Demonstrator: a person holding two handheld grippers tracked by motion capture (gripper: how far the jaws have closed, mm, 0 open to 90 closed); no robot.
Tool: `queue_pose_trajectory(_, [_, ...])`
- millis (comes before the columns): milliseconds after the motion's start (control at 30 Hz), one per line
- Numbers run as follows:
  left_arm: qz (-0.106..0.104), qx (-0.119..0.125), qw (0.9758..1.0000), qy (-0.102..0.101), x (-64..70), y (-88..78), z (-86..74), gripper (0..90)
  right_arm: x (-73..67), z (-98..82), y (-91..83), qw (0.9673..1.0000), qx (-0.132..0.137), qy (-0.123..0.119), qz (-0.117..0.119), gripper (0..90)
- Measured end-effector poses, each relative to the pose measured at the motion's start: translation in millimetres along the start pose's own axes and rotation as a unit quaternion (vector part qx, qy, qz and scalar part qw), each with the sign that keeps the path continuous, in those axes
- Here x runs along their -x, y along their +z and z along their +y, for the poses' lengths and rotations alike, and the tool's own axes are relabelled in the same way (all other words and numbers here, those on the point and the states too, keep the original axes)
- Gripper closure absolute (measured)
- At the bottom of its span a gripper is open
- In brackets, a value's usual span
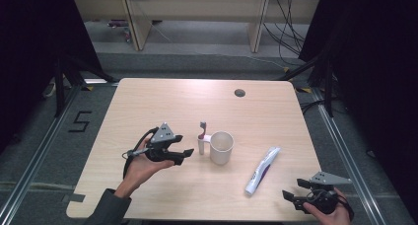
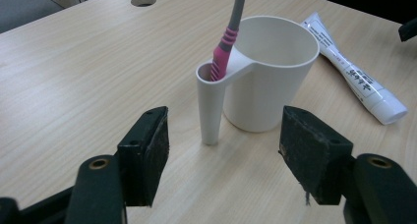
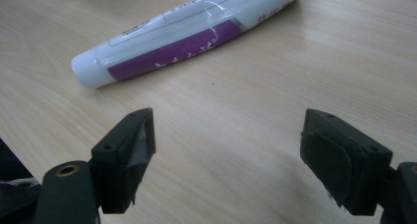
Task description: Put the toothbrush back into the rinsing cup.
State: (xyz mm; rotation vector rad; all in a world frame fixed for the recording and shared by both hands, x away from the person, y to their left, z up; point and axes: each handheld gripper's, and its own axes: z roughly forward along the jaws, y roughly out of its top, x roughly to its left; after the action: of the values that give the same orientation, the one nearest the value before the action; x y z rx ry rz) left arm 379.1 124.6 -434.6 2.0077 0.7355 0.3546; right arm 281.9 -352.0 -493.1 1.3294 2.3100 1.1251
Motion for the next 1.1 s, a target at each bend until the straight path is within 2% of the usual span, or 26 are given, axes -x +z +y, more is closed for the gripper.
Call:
queue_pose_trajectory(33, [0.003, -0.006, 1.0000, 0.003, 1.1, -1.8, -2.3, 33.8, 0.1, -0.1, 0.2, 1.0000, 0.000, 0.000, 0.001, 22.0])
queue_pose_trajectory(100, [-0.001, -0.001, 1.0000, -0.005, 4.2, -2.3, -6.1, 33.2, 0.1, -0.1, 0.0, 1.0000, 0.000, -0.001, 0.000, 22.0])
queue_pose_trajectory(133, [-0.004, 0.001, 1.0000, -0.008, 5.6, -2.5, -8.6, 33.2, -1.4, -0.6, 0.6, 0.9999, -0.001, 0.011, 0.003, 22.0])
queue_pose_trajectory(233, [-0.001, -0.006, 1.0000, -0.008, 8.2, -3.8, -13.1, 32.4, -1.5, -0.6, 1.1, 0.9999, -0.002, 0.014, 0.005, 22.0])
queue_pose_trajectory(267, [-0.001, -0.012, 0.9999, -0.002, 8.0, -4.5, -14.6, 32.3, 1.1, -0.2, 1.3, 1.0000, 0.004, -0.006, 0.000, 22.1])
queue_pose_trajectory(300, [-0.001, -0.014, 0.9999, -0.007, 9.2, -4.4, -16.0, 31.8, 1.0, -0.2, 1.2, 1.0000, 0.004, -0.005, 0.000, 22.1])
queue_pose_trajectory(367, [0.001, -0.016, 0.9998, -0.011, 10.0, -4.7, -18.4, 30.7, 0.8, -0.1, 1.0, 1.0000, 0.003, -0.001, 0.001, 22.0])
queue_pose_trajectory(400, [-0.003, -0.018, 0.9998, -0.003, 8.8, -5.0, -19.6, 30.5, -1.2, -0.4, 1.0, 0.9999, 0.000, 0.015, 0.008, 22.1])
queue_pose_trajectory(433, [0.003, -0.018, 0.9998, -0.011, 10.5, -5.4, -20.6, 30.4, -1.4, -0.4, 0.8, 0.9998, -0.001, 0.017, 0.007, 22.0])
queue_pose_trajectory(467, [0.000, -0.014, 0.9998, -0.011, 10.2, -5.1, -22.3, 30.2, 1.0, 0.1, 0.6, 1.0000, 0.003, 0.000, 0.001, 22.0])
queue_pose_trajectory(500, [0.003, -0.018, 0.9998, -0.007, 9.9, -6.0, -23.6, 30.0, 1.2, 0.2, 0.7, 1.0000, 0.003, -0.001, 0.000, 22.0])
queue_pose_trajectory(600, [0.006, -0.016, 0.9997, -0.015, 11.5, -6.7, -28.5, 29.2, 1.6, 0.2, 0.9, 1.0000, -0.001, -0.002, 0.002, 22.0])
queue_pose_trajectory(733, [0.009, -0.025, 0.9996, -0.013, 11.9, -9.0, -36.3, 28.1, 1.5, 0.0, 0.5, 1.0000, -0.001, 0.001, 0.001, 22.0])
queue_pose_trajectory(767, [0.010, -0.026, 0.9995, -0.013, 12.3, -9.2, -37.7, 27.8, 1.4, -0.1, 1.5, 0.9999, -0.002, 0.006, 0.010, 22.0])
queue_pose_trajectory(833, [0.012, -0.025, 0.9995, -0.018, 14.7, -8.9, -42.6, 27.5, 1.1, -0.2, 1.5, 0.9999, -0.003, 0.009, 0.011, 22.0])
queue_pose_trajectory(867, [0.009, -0.031, 0.9994, -0.011, 14.3, -9.4, -44.5, 27.3, 1.6, -0.5, 2.3, 0.9999, -0.002, 0.006, 0.009, 22.0])
queue_pose_trajectory(933, [0.012, -0.036, 0.9992, -0.011, 15.5, -9.6, -47.7, 26.6, 2.3, -1.0, 2.4, 1.0000, 0.002, 0.004, 0.004, 22.0])
queue_pose_trajectory(1067, [0.012, -0.041, 0.9990, -0.013, 19.3, -10.7, -53.1, 25.8, 2.5, -1.0, 1.5, 0.9999, 0.001, 0.014, 0.006, 21.9])
queue_pose_trajectory(1100, [0.012, -0.040, 0.9990, -0.012, 20.0, -10.8, -54.2, 25.7, -0.1, -1.3, 1.2, 0.9995, -0.004, 0.031, 0.008, 21.9])
